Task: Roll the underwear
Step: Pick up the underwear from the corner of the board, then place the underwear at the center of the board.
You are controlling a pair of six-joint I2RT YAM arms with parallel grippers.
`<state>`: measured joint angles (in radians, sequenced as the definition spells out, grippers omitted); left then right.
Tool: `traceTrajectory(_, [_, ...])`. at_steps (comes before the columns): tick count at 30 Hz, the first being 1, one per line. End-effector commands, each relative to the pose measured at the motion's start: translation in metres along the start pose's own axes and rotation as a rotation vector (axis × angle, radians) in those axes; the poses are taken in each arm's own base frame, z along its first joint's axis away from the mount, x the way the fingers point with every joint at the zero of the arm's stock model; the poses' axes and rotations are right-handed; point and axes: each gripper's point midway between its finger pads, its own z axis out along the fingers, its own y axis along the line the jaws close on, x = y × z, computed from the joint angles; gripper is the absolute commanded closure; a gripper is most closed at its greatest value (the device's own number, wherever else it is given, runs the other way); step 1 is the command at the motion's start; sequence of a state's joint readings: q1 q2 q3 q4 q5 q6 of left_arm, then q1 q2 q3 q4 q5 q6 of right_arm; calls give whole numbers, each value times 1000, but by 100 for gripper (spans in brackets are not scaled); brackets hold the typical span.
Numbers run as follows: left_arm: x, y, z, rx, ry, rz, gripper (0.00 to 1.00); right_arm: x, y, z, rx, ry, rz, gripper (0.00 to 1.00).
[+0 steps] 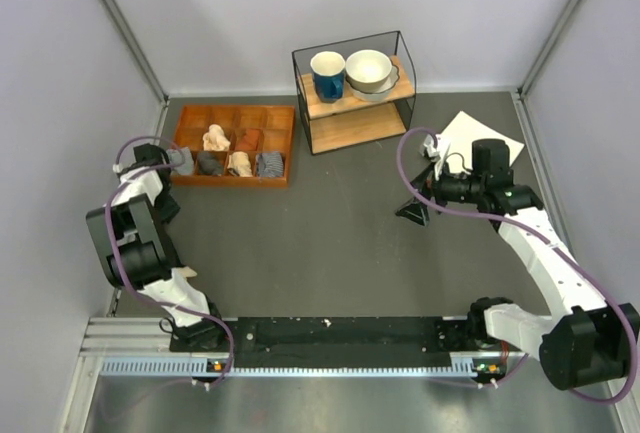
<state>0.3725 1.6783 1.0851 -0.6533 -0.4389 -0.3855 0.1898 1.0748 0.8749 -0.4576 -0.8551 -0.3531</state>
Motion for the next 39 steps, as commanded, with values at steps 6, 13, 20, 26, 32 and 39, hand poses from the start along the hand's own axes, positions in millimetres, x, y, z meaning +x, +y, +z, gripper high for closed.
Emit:
traceTrajectory(6, [-1,21,10,-23,52,-122,95,-7,-2,0,3,-7,-47,1])
traceTrajectory(13, [-16,9,-31,167,-37,-150,100,-11,0,-2,2,-13,-54,1])
traceTrajectory(20, [3,-32,-132,672,-178,-123,100,-13,4,-4,-5,-19,-73,1])
traceTrajectory(26, [43,-61,-245,1072,-309,23,100,-11,12,-3,-61,-29,-87,1])
traceTrajectory(32, [111,-101,-358,1456,-264,191,100,-8,26,-2,-147,-42,-111,1])
traceTrajectory(39, [182,-125,-470,1732,-186,403,100,-2,32,-1,-188,-38,-126,1])
